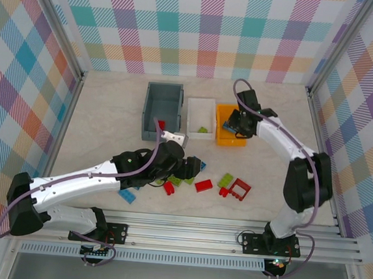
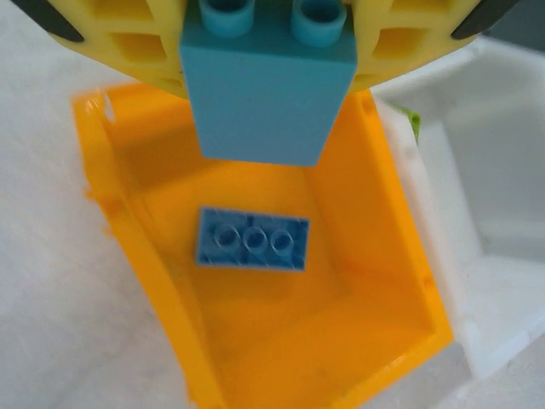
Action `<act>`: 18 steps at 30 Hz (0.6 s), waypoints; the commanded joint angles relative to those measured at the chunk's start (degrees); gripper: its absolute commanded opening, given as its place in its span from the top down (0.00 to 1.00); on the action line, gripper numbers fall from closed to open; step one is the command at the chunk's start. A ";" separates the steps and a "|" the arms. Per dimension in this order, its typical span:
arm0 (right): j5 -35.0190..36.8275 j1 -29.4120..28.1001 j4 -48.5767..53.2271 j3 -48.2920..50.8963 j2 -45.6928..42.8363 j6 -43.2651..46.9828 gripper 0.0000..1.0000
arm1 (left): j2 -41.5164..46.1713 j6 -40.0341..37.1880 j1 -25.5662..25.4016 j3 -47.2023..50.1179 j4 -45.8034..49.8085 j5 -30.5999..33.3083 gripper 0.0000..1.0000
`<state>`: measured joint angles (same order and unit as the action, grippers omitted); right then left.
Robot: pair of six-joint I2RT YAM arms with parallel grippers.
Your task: Sort the legos into containers by color
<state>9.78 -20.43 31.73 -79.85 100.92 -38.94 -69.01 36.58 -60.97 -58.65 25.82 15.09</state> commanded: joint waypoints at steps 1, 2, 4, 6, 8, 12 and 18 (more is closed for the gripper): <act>-1.14 1.12 3.58 -5.11 6.02 3.78 0.73 | 1.33 0.12 0.42 -1.03 2.35 2.04 0.25; -1.70 1.37 3.85 -6.12 7.10 3.86 0.73 | 1.37 0.09 0.41 -1.02 2.51 1.92 0.25; -2.64 1.51 4.39 -7.77 9.18 3.79 0.70 | 1.44 0.02 0.41 -0.95 2.87 1.80 0.25; -3.50 1.46 4.54 -8.43 10.42 3.74 0.66 | 1.25 -0.02 0.41 -1.02 2.99 1.26 0.25; -4.12 1.56 5.00 -9.07 11.25 3.69 0.62 | 0.61 -0.35 0.41 -1.27 2.76 0.25 0.25; -4.63 1.52 5.81 -9.66 10.67 4.02 0.45 | -2.04 -1.77 0.41 -2.55 2.37 -2.99 0.25; -2.71 1.51 7.73 -10.06 3.06 5.02 0.34 | -8.34 -6.35 0.20 -6.33 1.06 -10.31 0.26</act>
<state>6.37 -19.03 37.32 -87.92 110.24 -35.05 -75.09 33.82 -60.97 -62.15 27.40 9.63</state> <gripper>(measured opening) 0.659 0.741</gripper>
